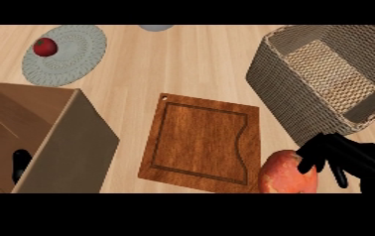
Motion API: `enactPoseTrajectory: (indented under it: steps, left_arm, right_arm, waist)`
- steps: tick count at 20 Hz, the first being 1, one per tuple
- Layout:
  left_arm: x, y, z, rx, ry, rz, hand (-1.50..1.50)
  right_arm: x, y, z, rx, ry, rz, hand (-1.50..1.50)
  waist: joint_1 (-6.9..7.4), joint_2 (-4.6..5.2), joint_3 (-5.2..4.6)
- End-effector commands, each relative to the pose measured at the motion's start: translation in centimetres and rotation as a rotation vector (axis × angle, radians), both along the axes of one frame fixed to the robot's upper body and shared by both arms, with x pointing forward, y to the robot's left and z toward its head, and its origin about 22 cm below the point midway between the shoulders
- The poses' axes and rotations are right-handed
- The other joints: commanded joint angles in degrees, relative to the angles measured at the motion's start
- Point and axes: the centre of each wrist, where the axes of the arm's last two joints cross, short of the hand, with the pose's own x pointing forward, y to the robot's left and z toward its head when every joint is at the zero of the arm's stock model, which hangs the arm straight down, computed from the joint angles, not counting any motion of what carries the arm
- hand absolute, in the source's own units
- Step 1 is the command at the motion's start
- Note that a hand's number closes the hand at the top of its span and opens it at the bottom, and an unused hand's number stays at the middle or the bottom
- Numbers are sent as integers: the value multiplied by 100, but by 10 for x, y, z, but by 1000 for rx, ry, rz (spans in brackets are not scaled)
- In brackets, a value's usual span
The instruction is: Pick the squash from the cutting board and place it in the basket
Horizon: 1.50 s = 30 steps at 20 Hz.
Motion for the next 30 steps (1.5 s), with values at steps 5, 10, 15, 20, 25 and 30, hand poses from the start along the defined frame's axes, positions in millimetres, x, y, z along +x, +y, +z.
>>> enactPoseTrajectory:
  steps: [5, 10, 15, 20, 25, 30]
  left_arm:
    - [1, -4, -14, -52, 77, -24, 0]
    - [4, -19, -28, -49, 78, -59, 0]
    - [9, -22, -30, -79, 83, -70, 0]
    - [25, -8, -20, -39, 85, -80, 0]
    - [13, -19, -35, -62, 98, -65, 0]
    - [9, -19, -46, -65, 82, -70, 0]
  right_arm:
    - [9, -25, 64, 149, 89, 21, 150]
    - [48, -72, 110, 156, 93, -28, 150]
    - [86, -112, 140, 159, 111, -32, 150]
    - [134, -133, 106, 210, 203, -35, 150]
    - [146, -148, 80, 369, 284, -22, 150]
    - [167, -170, 63, 368, 273, -4, 150]
  waist:
    - [87, 40, -81]
    - [153, 40, -75]
    - [287, 49, -78]
    - [347, 71, -74]
    - [262, 44, -74]
    - [298, 60, -74]
